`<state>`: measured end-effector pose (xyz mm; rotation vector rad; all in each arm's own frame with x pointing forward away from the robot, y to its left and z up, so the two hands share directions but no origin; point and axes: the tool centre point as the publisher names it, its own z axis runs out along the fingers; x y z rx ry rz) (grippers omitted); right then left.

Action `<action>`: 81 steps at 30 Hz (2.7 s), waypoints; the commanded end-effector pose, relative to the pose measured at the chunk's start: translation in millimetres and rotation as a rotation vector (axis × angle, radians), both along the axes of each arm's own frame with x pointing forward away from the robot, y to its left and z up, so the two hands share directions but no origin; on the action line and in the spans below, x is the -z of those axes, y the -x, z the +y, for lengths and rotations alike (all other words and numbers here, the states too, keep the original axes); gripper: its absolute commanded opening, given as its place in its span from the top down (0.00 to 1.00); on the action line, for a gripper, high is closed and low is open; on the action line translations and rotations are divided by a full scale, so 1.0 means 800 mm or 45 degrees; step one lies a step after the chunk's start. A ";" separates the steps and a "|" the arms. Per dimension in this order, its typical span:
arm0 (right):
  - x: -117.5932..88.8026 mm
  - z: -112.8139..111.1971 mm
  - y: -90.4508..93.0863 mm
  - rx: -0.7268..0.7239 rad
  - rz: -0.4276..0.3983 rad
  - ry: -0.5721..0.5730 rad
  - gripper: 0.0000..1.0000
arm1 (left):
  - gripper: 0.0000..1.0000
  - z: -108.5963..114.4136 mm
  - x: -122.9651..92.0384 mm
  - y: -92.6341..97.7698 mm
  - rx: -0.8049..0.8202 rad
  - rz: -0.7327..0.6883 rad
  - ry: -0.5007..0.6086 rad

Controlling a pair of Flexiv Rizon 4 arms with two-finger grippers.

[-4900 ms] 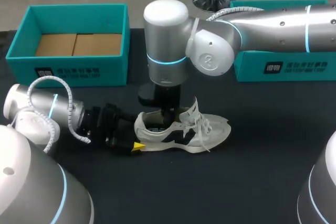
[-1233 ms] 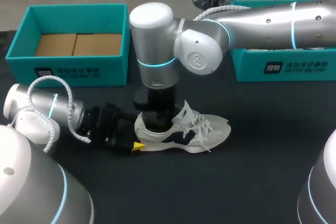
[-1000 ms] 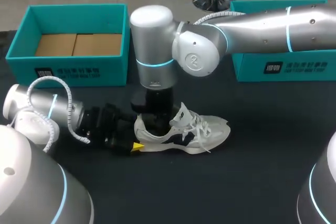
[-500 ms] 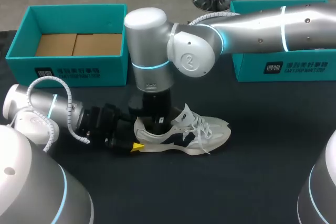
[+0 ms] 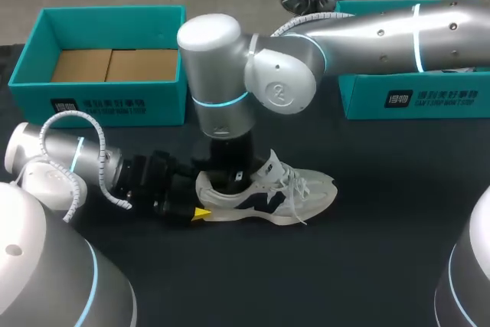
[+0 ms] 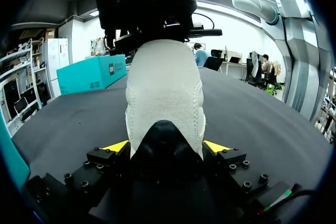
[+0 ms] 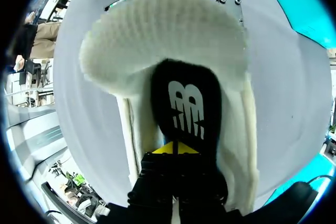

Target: Take the shoe out of the shoebox, open the shoe tongue, remove and reinsert the insole, then place the shoe into the shoebox

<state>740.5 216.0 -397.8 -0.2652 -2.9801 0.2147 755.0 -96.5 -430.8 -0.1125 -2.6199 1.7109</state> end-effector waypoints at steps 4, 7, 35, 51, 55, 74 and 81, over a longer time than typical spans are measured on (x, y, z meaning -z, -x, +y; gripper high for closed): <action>-0.047 -0.020 -0.004 0.009 -0.066 0.014 1.00 | 1.00 -0.001 0.004 0.000 -0.002 -0.002 0.001; -0.059 -0.022 -0.009 0.010 -0.089 0.019 1.00 | 1.00 -0.001 0.004 0.000 -0.002 -0.002 0.001; -0.019 -0.012 -0.041 -0.011 -0.055 -0.040 0.65 | 1.00 -0.001 0.004 0.000 -0.002 -0.002 0.001; 0.003 -0.006 -0.032 -0.012 -0.014 -0.053 0.58 | 1.00 -0.001 0.004 0.000 -0.002 -0.002 0.001; 0.034 -0.004 -0.030 -0.018 0.008 -0.049 0.58 | 1.00 -0.001 0.004 0.000 -0.002 -0.002 0.001; 0.083 0.015 0.032 -0.008 0.167 -0.083 1.00 | 1.00 -0.001 0.004 0.000 -0.002 -0.002 0.001; 0.069 0.012 0.030 -0.011 0.158 -0.071 1.00 | 1.00 -0.001 0.004 0.000 -0.002 -0.002 0.001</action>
